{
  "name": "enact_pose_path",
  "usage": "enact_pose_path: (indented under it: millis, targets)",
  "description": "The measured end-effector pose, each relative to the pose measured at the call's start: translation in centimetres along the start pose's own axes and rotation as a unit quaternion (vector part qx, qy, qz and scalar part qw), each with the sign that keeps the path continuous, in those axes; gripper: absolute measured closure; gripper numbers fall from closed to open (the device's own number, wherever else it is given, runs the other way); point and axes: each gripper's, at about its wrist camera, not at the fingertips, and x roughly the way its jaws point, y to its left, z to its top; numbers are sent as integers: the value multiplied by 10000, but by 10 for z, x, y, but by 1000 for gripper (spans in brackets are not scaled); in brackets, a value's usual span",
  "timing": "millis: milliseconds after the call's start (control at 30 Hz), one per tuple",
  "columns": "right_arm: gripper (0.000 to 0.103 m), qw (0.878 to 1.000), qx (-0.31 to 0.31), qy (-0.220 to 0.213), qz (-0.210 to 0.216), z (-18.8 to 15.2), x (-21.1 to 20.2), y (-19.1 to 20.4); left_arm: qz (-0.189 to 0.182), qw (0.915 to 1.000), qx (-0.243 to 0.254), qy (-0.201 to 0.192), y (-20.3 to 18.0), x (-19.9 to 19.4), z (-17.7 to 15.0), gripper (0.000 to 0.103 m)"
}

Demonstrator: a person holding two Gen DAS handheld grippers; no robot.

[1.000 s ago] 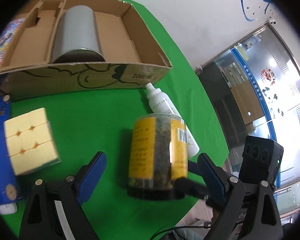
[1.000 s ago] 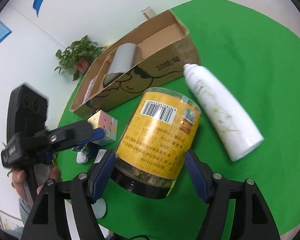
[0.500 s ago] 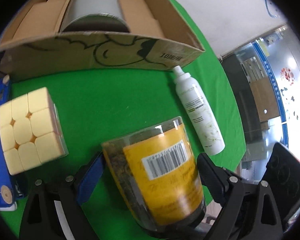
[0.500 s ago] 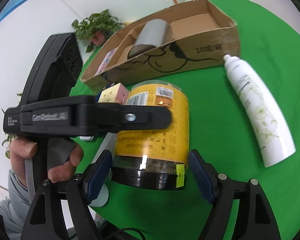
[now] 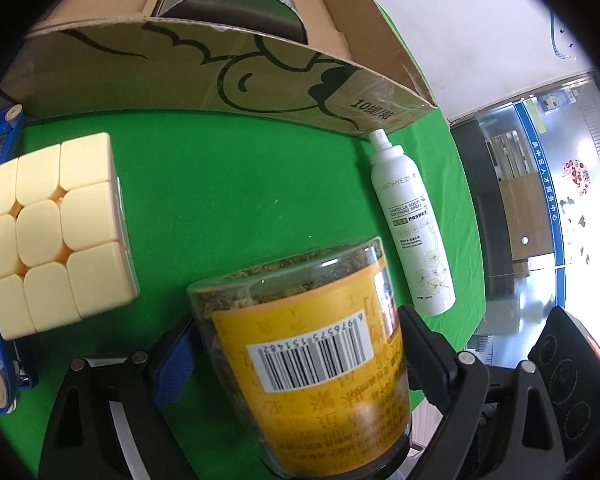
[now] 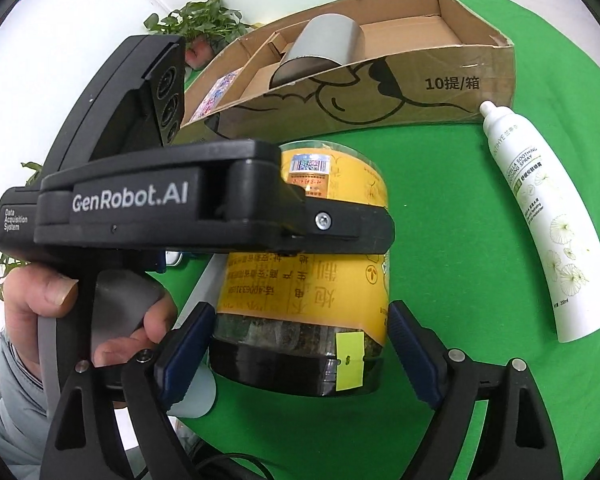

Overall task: Organize rigid objects
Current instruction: 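Lift the jar with the left gripper and carry it over the large box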

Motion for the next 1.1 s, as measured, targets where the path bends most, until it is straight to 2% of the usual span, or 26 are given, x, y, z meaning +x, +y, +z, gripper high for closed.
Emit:
enact_pose_path:
  millis: [200, 300, 500, 600, 833, 1100]
  targets:
    - [19, 10000, -34, -6, -89, 4, 5, 5, 10, 9999, 45, -97, -5, -3, -2, 14]
    - [19, 9999, -44, -58, -113, 7, 5, 10, 54, 9995, 83, -303, -12, -14, -2, 15]
    - [19, 9981, -297, -516, -160, 26, -23, 23, 10, 9960, 314, -838, -36, -54, 11, 16]
    - [19, 9959, -456, -754, -196, 44, -39, 30, 51, 9922, 592, -1096, -54, -77, 27, 16]
    - [19, 9895, -741, -1194, -334, 103, -67, 38, 67, 9859, 925, -1391, -85, -113, 75, 16]
    - [19, 9910, -755, -1070, -278, 174, -70, 22, 316, 9826, 1146, -1428, -101, -120, 130, 16]
